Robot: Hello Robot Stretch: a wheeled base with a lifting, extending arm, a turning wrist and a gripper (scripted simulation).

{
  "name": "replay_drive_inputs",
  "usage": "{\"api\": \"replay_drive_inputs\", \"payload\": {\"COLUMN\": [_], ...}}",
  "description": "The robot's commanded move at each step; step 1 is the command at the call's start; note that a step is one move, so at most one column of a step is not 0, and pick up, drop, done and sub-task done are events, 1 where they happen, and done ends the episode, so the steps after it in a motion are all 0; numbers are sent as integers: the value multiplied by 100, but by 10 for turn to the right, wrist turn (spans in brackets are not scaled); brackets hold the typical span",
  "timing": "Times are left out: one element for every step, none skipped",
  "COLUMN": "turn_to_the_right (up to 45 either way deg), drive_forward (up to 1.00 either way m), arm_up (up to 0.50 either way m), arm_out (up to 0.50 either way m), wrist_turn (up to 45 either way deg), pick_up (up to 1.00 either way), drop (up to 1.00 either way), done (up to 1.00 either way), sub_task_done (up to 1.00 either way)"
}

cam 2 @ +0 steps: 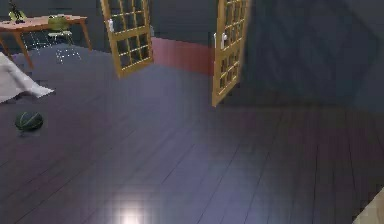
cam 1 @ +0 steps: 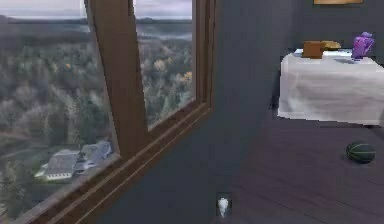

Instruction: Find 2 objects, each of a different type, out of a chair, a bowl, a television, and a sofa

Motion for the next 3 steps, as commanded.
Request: {"api": "replay_drive_inputs", "payload": {"turn_to_the_right": [450, 90, 0], "drive_forward": [0, 0, 100], "arm_up": [0, 0, 0], "arm_out": [0, 0, 0], "wrist_turn": [0, 0, 0], "pick_up": [0, 0, 0], "drop": [0, 0, 0], "done": [0, 0, 0], "sub_task_done": [0, 0, 0]}}
